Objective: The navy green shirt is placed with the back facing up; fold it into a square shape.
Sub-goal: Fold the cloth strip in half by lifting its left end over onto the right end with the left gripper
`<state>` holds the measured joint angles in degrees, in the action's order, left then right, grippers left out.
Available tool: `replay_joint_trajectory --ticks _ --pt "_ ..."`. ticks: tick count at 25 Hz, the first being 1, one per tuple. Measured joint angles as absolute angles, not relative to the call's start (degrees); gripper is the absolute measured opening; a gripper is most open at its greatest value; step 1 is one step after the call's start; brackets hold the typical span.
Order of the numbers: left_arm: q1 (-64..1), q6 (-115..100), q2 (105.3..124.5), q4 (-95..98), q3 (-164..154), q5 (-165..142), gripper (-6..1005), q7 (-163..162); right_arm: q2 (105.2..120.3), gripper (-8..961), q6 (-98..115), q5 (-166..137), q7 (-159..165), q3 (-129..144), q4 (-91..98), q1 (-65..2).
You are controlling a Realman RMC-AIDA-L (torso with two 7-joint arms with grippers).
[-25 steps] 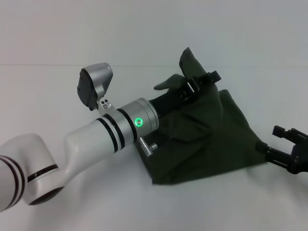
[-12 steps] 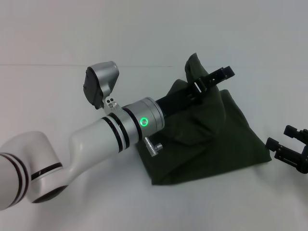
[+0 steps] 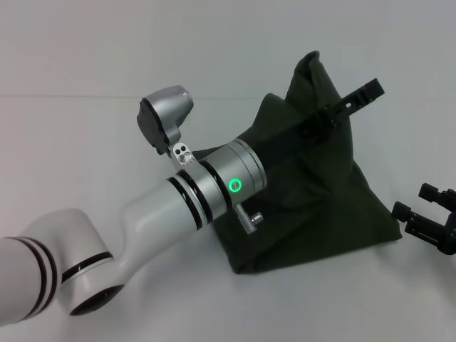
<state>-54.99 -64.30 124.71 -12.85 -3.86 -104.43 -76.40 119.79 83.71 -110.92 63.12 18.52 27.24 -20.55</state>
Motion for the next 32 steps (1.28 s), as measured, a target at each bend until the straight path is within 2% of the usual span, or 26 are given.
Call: replay_joint_trajectory --ticks 7,19,32 --pt "-55.14 -60.61 124.71 -12.90 -3.42 -106.53 951 -75.28 119.79 841 83.92 -110.92 63.14 18.91 27.24 -21.08" --pt "-49.87 -59.21 124.70 -14.91 7.05 -107.20 951 -80.25 119.80 840 83.53 -110.92 63.04 18.84 26.76 -22.55" --pt "-56.90 -52.95 124.63 -13.48 6.28 -120.10 952 -79.24 119.79 840 83.49 -110.92 63.01 18.91 26.67 -23.13"
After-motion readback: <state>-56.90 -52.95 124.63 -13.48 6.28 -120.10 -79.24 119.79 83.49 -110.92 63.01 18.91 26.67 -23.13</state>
